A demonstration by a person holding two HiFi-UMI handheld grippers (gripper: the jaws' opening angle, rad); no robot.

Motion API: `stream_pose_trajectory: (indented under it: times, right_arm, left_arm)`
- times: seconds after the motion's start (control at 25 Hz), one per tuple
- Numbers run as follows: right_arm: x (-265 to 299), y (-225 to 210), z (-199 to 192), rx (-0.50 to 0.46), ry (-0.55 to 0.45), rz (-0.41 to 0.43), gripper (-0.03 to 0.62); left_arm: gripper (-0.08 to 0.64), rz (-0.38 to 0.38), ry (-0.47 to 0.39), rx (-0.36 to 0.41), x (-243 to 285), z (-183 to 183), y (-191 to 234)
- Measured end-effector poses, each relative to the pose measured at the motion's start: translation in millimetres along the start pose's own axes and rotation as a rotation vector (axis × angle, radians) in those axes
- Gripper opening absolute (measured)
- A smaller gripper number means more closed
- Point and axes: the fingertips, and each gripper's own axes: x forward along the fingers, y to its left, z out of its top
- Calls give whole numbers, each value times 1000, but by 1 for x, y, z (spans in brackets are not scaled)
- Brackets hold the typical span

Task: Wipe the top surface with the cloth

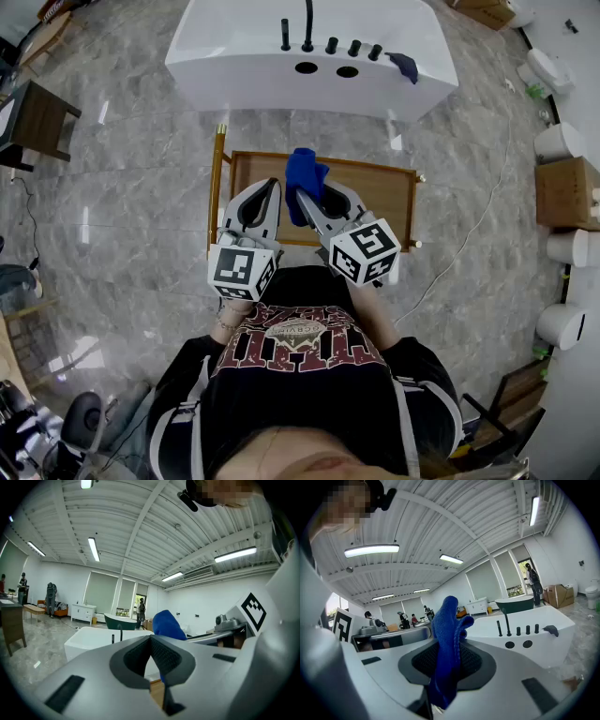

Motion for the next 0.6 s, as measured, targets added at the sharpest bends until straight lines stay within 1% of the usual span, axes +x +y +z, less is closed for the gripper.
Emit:
stream_pose_trajectory:
  times: [0.28, 0.48, 0.6]
  right_arm:
    - [5, 2, -4, 2, 10, -16, 101]
    - [11, 1, -10, 9, 23, -27, 101]
    - [19, 0, -15, 10, 40, -25, 101]
  left_arm:
    - [48, 3, 15, 0, -1, -6, 11]
    - [48, 13, 64, -20, -5, -25, 24]
    - [48, 39, 108, -19, -9, -42, 38]
